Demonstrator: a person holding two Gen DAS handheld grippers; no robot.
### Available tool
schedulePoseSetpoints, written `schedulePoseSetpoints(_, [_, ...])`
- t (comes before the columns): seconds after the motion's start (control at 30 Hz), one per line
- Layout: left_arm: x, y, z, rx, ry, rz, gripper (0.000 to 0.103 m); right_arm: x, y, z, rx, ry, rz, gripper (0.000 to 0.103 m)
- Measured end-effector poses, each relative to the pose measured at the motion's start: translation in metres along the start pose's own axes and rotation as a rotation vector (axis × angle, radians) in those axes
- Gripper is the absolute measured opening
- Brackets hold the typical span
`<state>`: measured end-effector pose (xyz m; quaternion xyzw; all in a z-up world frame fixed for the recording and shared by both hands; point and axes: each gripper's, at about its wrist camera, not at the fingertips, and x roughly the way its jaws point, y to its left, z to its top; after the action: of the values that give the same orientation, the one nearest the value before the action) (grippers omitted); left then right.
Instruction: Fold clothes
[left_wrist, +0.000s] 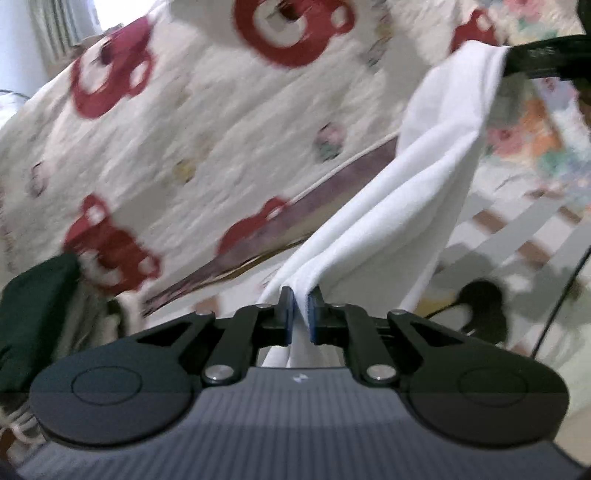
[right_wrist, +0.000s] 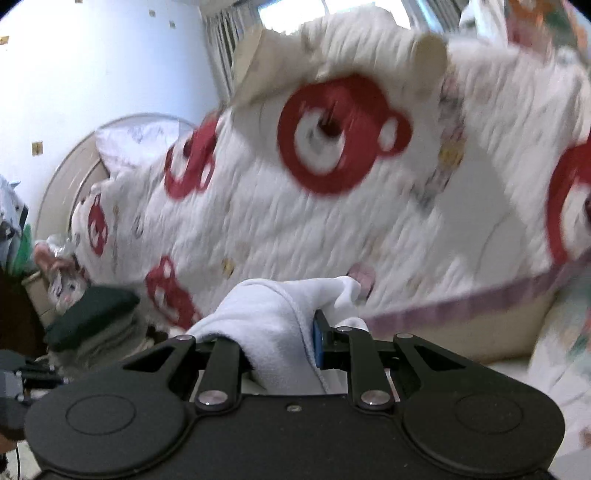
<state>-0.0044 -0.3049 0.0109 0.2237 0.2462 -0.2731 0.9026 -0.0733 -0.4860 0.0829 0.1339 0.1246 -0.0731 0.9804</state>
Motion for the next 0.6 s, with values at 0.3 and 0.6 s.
schedulePoseSetpoints(0.3, [-0.013, 0.016, 0.075, -0.254, -0.258, -0.031, 0.007, -0.021, -0.013, 0.104, -0.083, -0.15, -0.141, 0.022])
schedulePoseSetpoints(0.6, [0.032, 0.056, -0.014, -0.273, -0.108, 0.29, 0.007, 0.099, 0.025, 0.053, -0.1, 0.144, -0.002, 0.025])
